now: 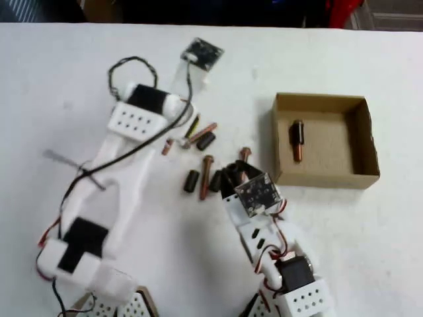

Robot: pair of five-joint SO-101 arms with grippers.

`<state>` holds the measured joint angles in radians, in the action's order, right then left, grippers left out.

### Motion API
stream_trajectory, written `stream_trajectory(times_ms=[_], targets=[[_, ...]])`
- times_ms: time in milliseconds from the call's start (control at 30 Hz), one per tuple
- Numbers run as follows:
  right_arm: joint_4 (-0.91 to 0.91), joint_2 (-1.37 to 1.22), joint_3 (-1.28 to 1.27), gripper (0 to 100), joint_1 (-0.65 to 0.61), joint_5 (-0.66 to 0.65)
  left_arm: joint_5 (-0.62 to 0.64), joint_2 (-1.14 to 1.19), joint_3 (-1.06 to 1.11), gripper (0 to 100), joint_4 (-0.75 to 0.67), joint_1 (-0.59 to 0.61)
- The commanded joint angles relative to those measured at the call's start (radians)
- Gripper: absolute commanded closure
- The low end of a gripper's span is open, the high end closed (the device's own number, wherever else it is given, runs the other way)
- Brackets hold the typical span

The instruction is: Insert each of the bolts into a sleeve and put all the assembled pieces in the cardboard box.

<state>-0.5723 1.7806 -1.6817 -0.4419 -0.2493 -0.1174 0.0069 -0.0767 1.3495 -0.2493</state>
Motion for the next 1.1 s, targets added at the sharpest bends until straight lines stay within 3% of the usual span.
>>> stream_trajectory(times_ms=[0, 300, 433, 633, 733, 900, 1067], targets=[[0.054, 0.016, -0.009, 98.1, -0.035, 0.011, 0.069, -0.162, -0.035, 98, 0.011, -0.012], [0.116, 0.016, -0.009, 98.1, -0.094, 0.011, 0.075, -0.377, 0.189, 98, -0.049, -0.022], [0.154, 0.016, -0.009, 98.2, -0.094, 0.014, 0.074, -0.552, 0.333, 98, -0.155, -0.048], [0.223, 0.016, -0.009, 98.2, -0.094, 0.198, 0.081, -0.762, 0.542, 98, -0.365, -0.058], [0.259, 0.016, -0.009, 98.2, -0.094, 0.207, 0.095, -0.848, 0.618, 98, -0.453, -0.059], [0.297, 0.016, -0.009, 98.2, -0.127, 0.203, 0.227, -0.967, 0.690, 98, -0.554, -0.101], [0.297, 0.016, -0.009, 98.2, -0.177, 0.199, 0.236, -1.063, 0.756, 98, -0.664, -0.171]])
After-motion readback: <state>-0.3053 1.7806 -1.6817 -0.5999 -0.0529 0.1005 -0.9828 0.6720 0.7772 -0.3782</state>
